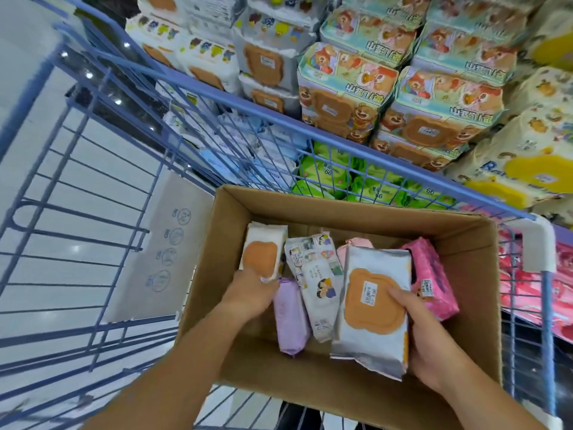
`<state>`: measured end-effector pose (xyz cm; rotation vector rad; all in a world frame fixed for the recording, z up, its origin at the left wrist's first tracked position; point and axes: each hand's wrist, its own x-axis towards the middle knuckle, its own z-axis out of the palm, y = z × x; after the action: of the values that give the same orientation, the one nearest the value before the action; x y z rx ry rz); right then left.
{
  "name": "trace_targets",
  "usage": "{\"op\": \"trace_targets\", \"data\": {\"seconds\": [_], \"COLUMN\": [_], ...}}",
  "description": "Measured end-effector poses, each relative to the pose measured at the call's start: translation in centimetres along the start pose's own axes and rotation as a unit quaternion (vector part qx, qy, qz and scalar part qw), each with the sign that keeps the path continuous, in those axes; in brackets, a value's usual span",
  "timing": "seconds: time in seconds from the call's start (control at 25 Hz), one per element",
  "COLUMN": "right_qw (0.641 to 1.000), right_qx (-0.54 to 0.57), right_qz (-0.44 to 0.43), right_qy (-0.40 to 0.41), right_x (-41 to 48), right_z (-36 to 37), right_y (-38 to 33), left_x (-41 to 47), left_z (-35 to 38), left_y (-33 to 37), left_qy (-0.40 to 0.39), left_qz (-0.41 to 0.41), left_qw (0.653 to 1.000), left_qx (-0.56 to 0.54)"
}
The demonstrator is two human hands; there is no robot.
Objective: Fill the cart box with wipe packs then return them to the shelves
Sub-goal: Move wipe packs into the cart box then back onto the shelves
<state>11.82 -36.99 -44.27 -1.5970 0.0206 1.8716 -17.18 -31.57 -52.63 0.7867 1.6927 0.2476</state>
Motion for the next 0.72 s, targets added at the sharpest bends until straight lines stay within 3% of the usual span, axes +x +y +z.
{"op": "trace_targets", "data": {"seconds": [0.04, 0.12, 0.2, 0.24, 0.28, 0.36, 0.52, 0.64, 0.72], "right_qw": [1.0, 1.0, 1.0, 1.0, 0.999, 0.998, 0.998, 0.998, 0.996], "right_qx": [0.006, 0.009, 0.005, 0.001, -0.003, 0.002, 0.032, 0.016, -0.013], "right_qz": [-0.001, -0.003, -0.01, -0.016, -0.026, -0.04, -0.04, -0.057, -0.07], "right_qy": [-0.009, -0.016, -0.021, -0.024, -0.032, -0.045, -0.032, -0.037, -0.045], "right_x": [0.0, 0.0, 0.4, 0.8, 1.1, 1.3, 0.5, -0.5, -0.9], "right_z": [0.0, -0.2, -0.6, -0.8, -1.0, -1.5, -2.9, -3.7, -4.5], "right_y": [-0.5, -1.1, -1.6, -1.7, -1.7, -1.7, -2.2, -2.3, -2.4], "left_x": [3.4, 9.7, 11.4, 10.0, 9.0, 7.9, 4.0, 1.4, 1.1], "left_z": [0.9, 3.1, 5.1, 5.5, 5.7, 6.6, 7.6, 8.5, 8.5], "left_y": [-0.2, -1.4, -0.8, -1.0, -1.7, -3.0, -2.7, -4.2, -5.3], "left_qy": [0.065, 0.104, 0.102, 0.065, 0.079, 0.094, -0.045, -0.092, -0.078], "left_qz": [-0.067, -0.115, -0.228, -0.213, -0.206, -0.207, -0.243, -0.127, -0.083], "left_qw": [0.994, 0.973, 0.86, 0.868, 0.863, 0.884, 0.938, 0.986, 0.994], "left_qx": [-0.047, -0.171, -0.444, -0.444, -0.454, -0.408, -0.242, -0.048, -0.002]}}
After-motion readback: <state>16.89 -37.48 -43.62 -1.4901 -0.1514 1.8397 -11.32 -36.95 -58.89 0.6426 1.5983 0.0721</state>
